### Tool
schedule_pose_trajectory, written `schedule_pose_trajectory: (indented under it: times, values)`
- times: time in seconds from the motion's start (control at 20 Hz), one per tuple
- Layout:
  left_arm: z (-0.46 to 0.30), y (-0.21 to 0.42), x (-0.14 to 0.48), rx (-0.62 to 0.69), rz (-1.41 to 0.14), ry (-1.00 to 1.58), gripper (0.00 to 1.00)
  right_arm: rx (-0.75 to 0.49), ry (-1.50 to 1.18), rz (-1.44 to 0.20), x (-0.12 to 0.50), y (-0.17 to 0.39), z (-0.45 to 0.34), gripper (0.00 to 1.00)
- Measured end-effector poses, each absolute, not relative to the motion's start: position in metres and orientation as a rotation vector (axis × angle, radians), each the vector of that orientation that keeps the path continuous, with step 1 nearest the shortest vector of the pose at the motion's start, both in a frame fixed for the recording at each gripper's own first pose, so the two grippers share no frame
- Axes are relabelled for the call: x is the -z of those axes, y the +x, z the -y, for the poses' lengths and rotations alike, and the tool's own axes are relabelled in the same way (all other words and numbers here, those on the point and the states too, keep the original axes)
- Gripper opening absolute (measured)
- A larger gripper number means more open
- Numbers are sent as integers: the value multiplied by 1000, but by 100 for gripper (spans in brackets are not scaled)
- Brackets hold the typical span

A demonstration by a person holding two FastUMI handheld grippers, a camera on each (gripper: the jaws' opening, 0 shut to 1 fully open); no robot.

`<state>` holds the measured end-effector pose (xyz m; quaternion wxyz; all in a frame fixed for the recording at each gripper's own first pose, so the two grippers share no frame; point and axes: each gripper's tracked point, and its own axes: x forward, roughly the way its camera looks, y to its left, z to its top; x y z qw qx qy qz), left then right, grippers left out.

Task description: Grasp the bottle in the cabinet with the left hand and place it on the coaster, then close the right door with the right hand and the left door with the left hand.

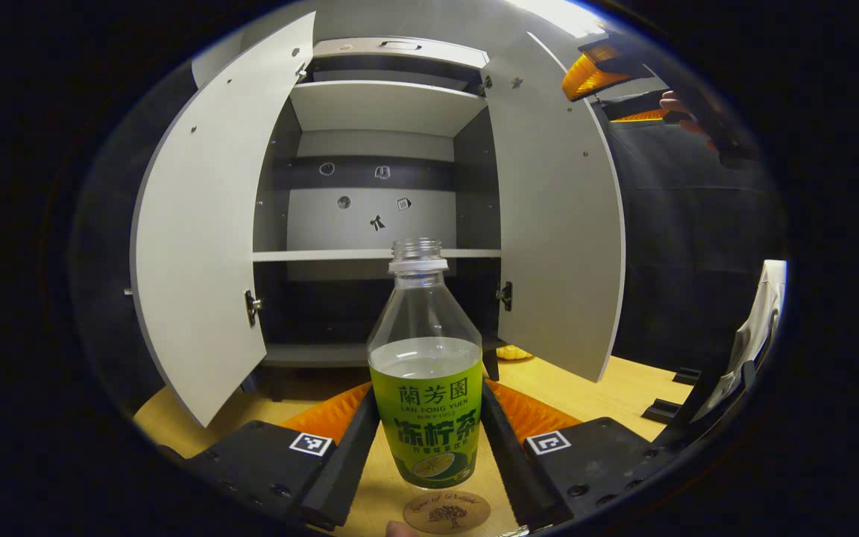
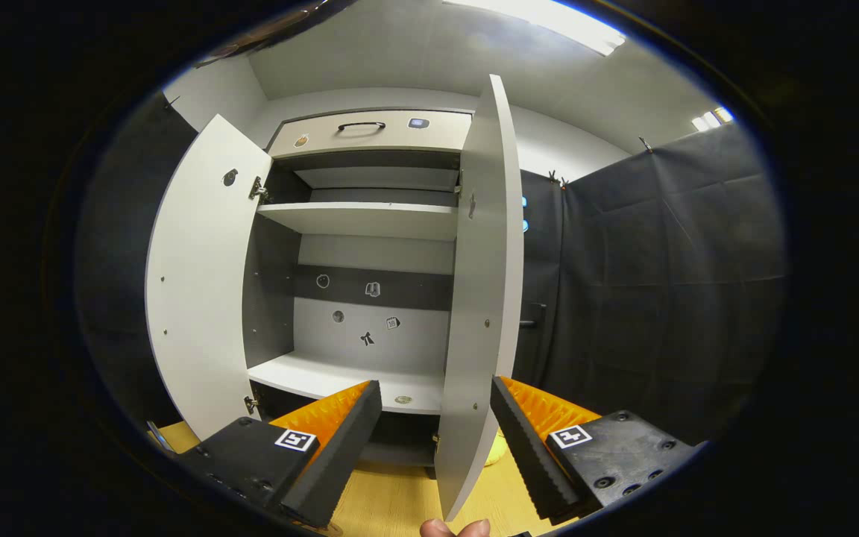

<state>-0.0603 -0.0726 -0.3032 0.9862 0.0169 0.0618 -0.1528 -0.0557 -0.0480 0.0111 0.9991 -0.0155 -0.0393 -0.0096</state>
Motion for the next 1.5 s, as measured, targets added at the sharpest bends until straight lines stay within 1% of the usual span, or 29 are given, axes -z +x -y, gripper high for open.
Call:
schedule_pose_trajectory:
  times: [0.3, 0.6, 0.65, 0.7, 0.75, 1.15, 1.25, 1.4, 1.5]
  values:
    - [80, -80, 351, 389, -178, 67, 80, 60, -26, 63, -11, -55, 63, 98]
    - [89, -79, 364, 442, -143, 87, 80, 68, -20, 13, 0, -58, 59, 98]
    - [91, -79, 365, 447, -138, 86, 80, 67, -22, 8, 0, -60, 58, 98]
    - [91, -80, 368, 448, -137, 86, 80, 66, -28, 7, 1, -61, 57, 94]
    - [91, -80, 371, 447, -141, 84, 80, 67, -33, 6, 1, -62, 56, 98]
    - [87, -88, 391, 458, -168, 85, 80, 80, -51, -7, 3, -69, 55, 98]
    - [85, -88, 400, 454, -204, 84, 82, 83, -49, -7, 2, -69, 54, 98]
    - [76, -90, 405, 432, -242, 67, 89, 84, -44, -12, 5, -70, 54, 98]
    - [72, -94, 405, 427, -249, 61, 90, 85, -45, -13, 5, -70, 54, 98]
